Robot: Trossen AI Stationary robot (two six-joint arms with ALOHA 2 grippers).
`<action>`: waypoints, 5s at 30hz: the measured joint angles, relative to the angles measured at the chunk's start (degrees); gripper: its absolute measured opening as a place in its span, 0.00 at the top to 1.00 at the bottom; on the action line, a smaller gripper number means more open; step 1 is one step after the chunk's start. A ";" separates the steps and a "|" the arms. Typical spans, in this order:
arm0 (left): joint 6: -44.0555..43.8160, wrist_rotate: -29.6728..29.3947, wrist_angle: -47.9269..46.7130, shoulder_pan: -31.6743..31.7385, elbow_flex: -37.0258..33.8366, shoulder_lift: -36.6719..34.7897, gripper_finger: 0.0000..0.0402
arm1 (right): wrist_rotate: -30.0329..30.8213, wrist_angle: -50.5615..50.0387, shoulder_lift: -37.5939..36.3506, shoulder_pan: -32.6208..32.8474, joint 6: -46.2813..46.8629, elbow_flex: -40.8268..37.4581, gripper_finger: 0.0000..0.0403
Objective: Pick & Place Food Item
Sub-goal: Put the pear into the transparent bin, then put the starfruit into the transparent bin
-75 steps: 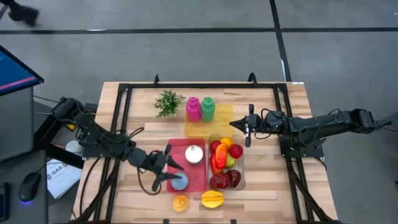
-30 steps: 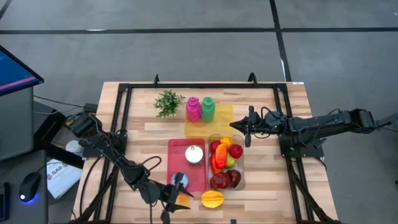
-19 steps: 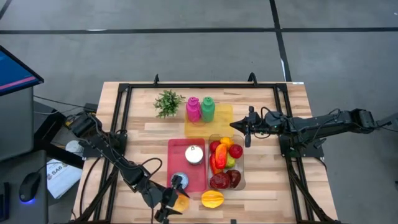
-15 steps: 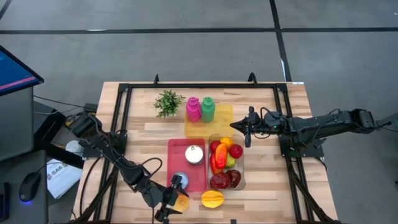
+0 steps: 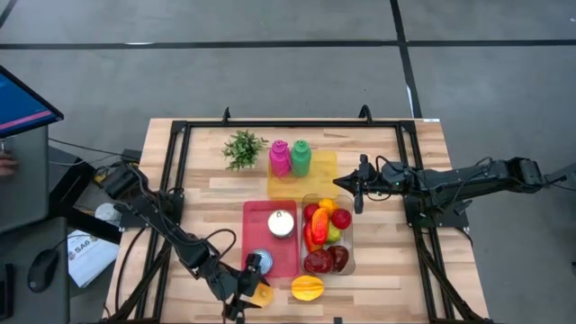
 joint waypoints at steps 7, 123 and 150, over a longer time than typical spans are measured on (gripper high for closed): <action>-1.17 0.62 1.11 -0.01 -0.03 5.30 0.33 | 0.01 -0.09 0.02 -0.01 0.00 0.00 1.00; 14.43 -6.46 15.32 13.55 -0.01 -7.29 0.42 | -0.12 1.70 -0.17 6.51 -3.65 0.02 1.00; 9.10 -14.05 24.95 5.12 11.47 20.99 0.48 | -0.01 0.63 -0.15 6.86 -1.31 0.07 1.00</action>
